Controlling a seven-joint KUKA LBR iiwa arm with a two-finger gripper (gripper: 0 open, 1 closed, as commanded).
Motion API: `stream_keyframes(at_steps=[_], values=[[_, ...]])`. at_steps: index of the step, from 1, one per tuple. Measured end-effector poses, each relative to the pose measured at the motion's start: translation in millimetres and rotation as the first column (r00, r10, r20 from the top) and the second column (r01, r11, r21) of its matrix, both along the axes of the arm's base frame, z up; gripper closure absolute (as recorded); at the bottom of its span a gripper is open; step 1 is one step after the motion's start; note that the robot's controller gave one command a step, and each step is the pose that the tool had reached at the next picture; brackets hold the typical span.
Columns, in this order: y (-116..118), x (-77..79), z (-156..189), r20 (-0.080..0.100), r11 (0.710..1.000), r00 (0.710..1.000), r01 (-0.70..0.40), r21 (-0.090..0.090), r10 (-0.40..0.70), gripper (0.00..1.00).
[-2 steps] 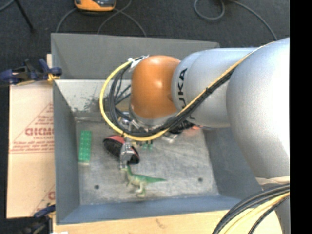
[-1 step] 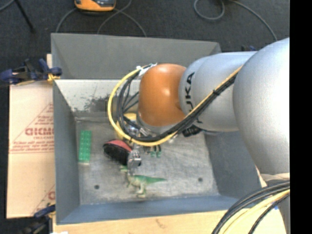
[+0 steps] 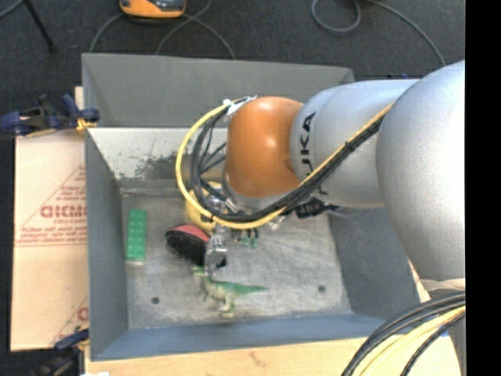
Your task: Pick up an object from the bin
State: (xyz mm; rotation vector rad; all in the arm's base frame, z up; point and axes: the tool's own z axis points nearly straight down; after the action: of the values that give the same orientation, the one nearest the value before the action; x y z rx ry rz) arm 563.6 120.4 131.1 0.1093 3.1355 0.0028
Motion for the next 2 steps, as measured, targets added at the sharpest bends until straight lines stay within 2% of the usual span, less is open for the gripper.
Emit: stream_keyframes(at_steps=[1, 2], values=[[7, -10.4, -58, 0.000, 0.994, 0.994, 0.110, 0.001, -0.110, 0.00], [15, 0.6, -59, -0.004, 0.990, 0.990, 0.138, -0.002, -0.138, 1.00]])
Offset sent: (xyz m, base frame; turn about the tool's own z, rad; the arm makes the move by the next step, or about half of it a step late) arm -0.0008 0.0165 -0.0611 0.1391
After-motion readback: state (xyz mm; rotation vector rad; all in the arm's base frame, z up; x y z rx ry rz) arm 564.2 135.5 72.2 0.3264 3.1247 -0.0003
